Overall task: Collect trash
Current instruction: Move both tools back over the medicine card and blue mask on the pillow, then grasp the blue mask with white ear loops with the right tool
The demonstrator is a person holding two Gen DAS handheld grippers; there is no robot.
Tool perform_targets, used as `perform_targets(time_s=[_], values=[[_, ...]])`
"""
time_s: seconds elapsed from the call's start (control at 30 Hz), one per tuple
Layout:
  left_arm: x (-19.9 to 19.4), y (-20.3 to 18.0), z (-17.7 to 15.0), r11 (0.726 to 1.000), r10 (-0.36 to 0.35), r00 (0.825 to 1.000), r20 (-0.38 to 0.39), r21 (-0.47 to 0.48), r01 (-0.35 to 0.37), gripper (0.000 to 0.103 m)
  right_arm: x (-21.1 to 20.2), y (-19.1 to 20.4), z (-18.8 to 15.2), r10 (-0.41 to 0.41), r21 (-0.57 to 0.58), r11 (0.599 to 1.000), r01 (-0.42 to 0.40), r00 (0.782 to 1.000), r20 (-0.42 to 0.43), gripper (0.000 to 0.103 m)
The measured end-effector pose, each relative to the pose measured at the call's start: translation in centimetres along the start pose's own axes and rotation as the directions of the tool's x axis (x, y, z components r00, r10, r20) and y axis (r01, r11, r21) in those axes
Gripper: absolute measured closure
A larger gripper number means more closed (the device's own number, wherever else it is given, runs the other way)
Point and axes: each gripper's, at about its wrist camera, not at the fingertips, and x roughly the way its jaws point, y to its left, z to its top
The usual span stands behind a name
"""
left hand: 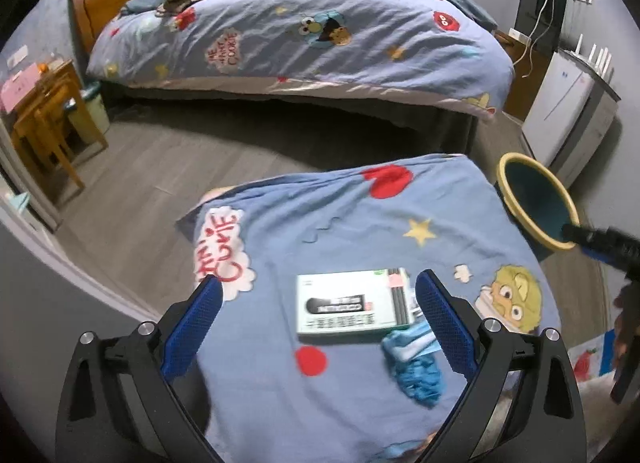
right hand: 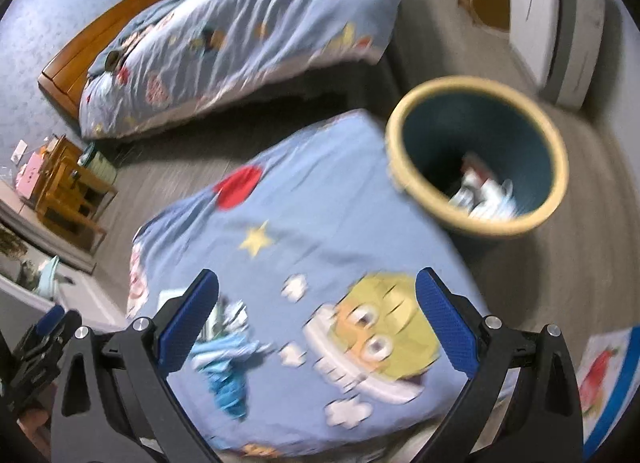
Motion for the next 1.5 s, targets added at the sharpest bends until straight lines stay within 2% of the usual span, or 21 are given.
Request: perform_targets(time_s=[0.1, 0.27, 0.4, 0.57, 0.83, 0.93, 0.97, 1.0, 1.07, 1.17, 1.33, 1.43, 1.5], values=[[0.0, 0.9, -0.1, 1.0, -0.021, 1.0, 0.0, -0.018, 0.021, 0.007, 1.9, 2.0, -1.5, -0.025, -0.041, 0.999, 0.023, 0.999, -0.041, 0.006], [0.3, 1.4, -0.3, 1.0, -0.008, 1.0, -0.009, 0.003, 0.008, 0.007, 4.8, 4.4, -3.4, -0.083, -0.133, 0.989, 0.07, 0.992, -0.096, 0.006], [0.5, 1.4, -0.4, 0.999, -0.007, 1.0, -0.009, 0.035, 0.007, 0.007, 6.4, 5.8, -4.2, -0.088, -0.174, 0.983, 0.066, 0.988, -0.123, 0.006], [1.0, 1.5, -0.2, 0.999, -0.014, 1.0, -0.024, 0.044, 0.015, 0.007, 8.4, 7.4, -5.2, -0.057, -0.206, 0.978, 0.02, 0.983, -0.175, 0.009], [1.5, 1.3, 0.0, 0.998, -0.015, 0.999, -0.035, 0.054, 0.017, 0.007, 11.5, 8.4, -6.5, 0.003, -0.181, 0.982, -0.058, 0.957, -0.289, 0.038], [1.8, 1.2, 0.1, 0.998, -0.01, 0.999, -0.04, 0.061, 0.012, 0.007, 12.0, 8.2, -6.5, 0.04, -0.151, 0.984, -0.091, 0.949, -0.314, 0.06], [1.9, 1.2, 0.0, 0.998, -0.008, 0.999, -0.043, 0.065, 0.011, 0.007, 12.1, 8.1, -6.5, 0.043, -0.15, 0.984, -0.094, 0.948, -0.316, 0.071], [2.0, 1.1, 0.0, 0.998, -0.006, 0.999, -0.045, 0.067, 0.01, 0.007, 12.0, 8.1, -6.4, 0.057, -0.142, 0.984, -0.107, 0.945, -0.321, 0.087], [2.3, 1.0, 0.0, 0.997, -0.003, 0.999, -0.051, 0.072, 0.007, 0.007, 11.7, 8.1, -6.1, 0.066, -0.145, 0.983, -0.117, 0.947, -0.315, 0.098], [2.6, 0.9, 0.0, 0.997, 0.0, 0.998, -0.059, 0.072, 0.004, 0.007, 10.4, 8.1, -5.4, 0.093, -0.142, 0.98, -0.136, 0.956, -0.279, 0.103], [3.1, 0.6, -0.2, 0.997, 0.007, 0.997, -0.076, 0.079, -0.001, 0.007, 9.2, 7.5, -4.5, 0.128, -0.106, 0.982, -0.158, 0.961, -0.245, 0.103], [3.2, 0.3, -0.3, 0.996, 0.017, 0.996, -0.082, 0.091, -0.01, 0.007, 9.4, 7.2, -4.7, 0.148, -0.081, 0.981, -0.176, 0.95, -0.274, 0.103], [3.3, 0.3, -0.3, 0.996, 0.015, 0.997, -0.081, 0.089, -0.008, 0.007, 9.9, 7.4, -5.1, 0.126, -0.085, 0.984, -0.157, 0.948, -0.292, 0.1]])
